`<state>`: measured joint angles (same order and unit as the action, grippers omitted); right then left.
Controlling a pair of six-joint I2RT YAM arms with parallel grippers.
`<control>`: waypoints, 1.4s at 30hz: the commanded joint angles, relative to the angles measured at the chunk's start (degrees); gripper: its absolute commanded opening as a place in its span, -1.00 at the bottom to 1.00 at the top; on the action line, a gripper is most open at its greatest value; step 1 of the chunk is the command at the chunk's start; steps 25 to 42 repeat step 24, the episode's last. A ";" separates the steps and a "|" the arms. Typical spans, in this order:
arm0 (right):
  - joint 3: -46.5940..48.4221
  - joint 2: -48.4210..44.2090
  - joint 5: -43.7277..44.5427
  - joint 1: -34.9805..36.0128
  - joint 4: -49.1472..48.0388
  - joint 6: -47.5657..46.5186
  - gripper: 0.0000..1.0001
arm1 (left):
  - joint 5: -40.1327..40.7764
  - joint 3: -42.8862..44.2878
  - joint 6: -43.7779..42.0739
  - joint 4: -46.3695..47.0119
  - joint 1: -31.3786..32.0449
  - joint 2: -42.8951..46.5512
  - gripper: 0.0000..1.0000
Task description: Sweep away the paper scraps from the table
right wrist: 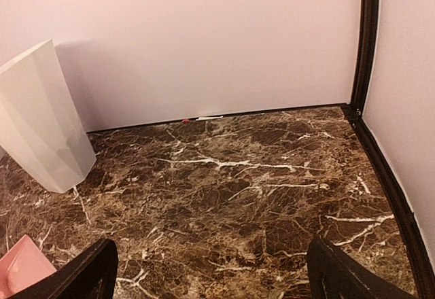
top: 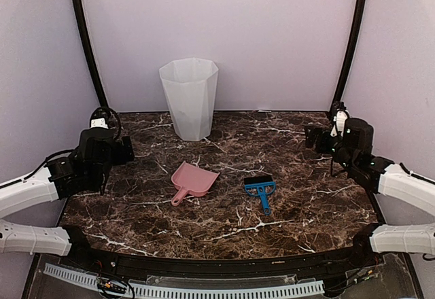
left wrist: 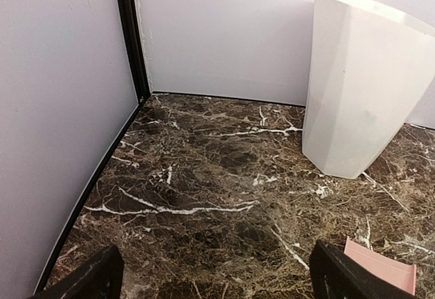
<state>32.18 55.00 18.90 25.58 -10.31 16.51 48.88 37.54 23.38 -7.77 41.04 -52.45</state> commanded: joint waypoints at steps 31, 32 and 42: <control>-5.98 -4.68 -3.09 -0.53 -5.60 -2.70 0.97 | 1.62 -5.43 -3.36 5.02 -0.34 3.72 0.93; -5.98 -4.68 -3.09 -0.53 -5.60 -2.70 0.97 | 1.62 -5.43 -3.36 5.02 -0.34 3.72 0.93; -5.98 -4.68 -3.09 -0.53 -5.60 -2.70 0.97 | 1.62 -5.43 -3.36 5.02 -0.34 3.72 0.93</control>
